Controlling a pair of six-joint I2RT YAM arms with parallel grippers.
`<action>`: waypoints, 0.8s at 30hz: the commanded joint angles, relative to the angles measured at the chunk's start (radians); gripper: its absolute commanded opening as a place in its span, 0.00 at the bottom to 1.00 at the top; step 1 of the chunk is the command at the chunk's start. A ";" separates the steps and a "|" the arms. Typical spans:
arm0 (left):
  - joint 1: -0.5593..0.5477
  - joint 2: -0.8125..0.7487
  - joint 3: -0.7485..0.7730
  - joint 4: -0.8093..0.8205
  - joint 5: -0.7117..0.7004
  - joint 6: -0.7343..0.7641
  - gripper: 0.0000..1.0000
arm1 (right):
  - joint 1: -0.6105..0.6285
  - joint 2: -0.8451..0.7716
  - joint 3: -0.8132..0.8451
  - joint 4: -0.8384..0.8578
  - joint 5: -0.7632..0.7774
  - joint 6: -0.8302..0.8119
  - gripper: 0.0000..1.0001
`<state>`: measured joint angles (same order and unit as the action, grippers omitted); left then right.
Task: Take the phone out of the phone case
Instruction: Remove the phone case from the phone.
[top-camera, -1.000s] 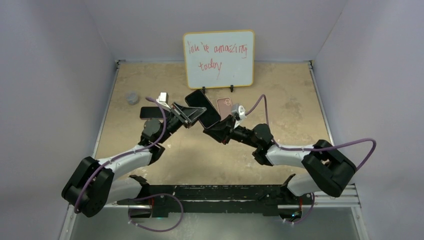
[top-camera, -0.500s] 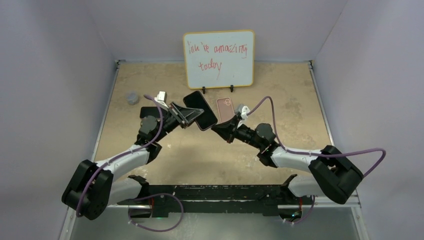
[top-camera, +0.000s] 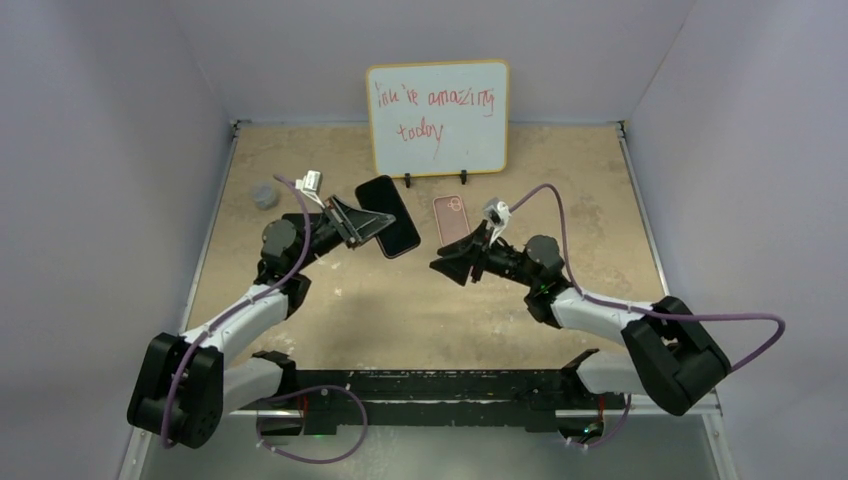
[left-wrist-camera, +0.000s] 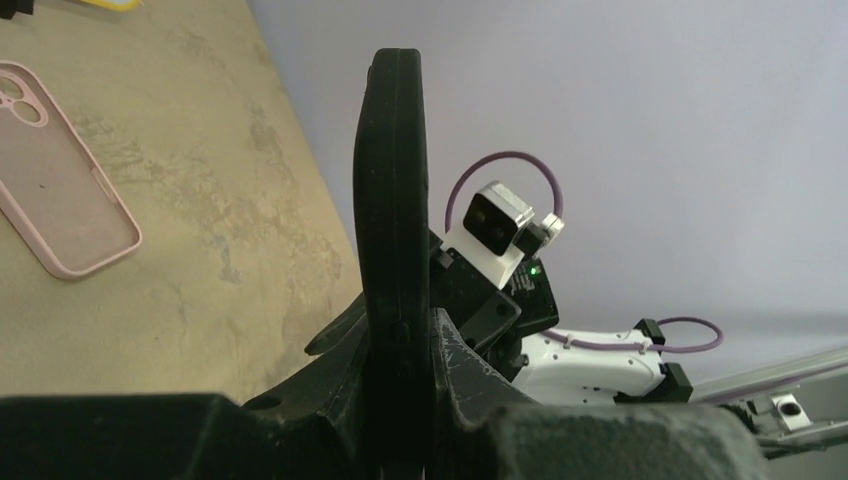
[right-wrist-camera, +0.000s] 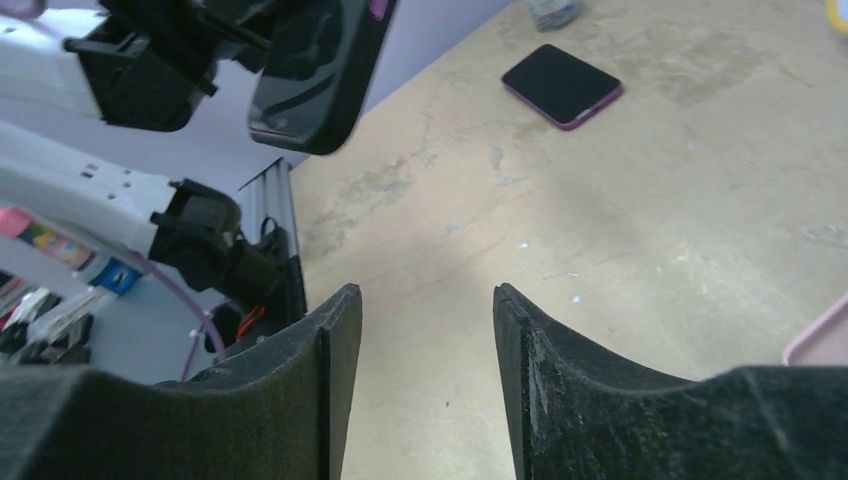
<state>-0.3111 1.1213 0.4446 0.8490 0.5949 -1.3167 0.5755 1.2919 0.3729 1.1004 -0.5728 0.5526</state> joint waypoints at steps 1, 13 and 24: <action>0.018 0.011 0.078 0.091 0.154 0.055 0.00 | -0.004 -0.040 0.095 -0.125 -0.172 -0.018 0.55; 0.018 -0.008 0.227 -0.192 0.308 0.294 0.00 | -0.004 -0.046 0.311 -0.498 -0.359 -0.234 0.59; 0.017 0.017 0.245 -0.156 0.362 0.284 0.00 | 0.015 -0.013 0.363 -0.465 -0.424 -0.213 0.58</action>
<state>-0.2985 1.1481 0.6323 0.6186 0.9180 -1.0515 0.5774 1.2617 0.6830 0.6159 -0.9478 0.3435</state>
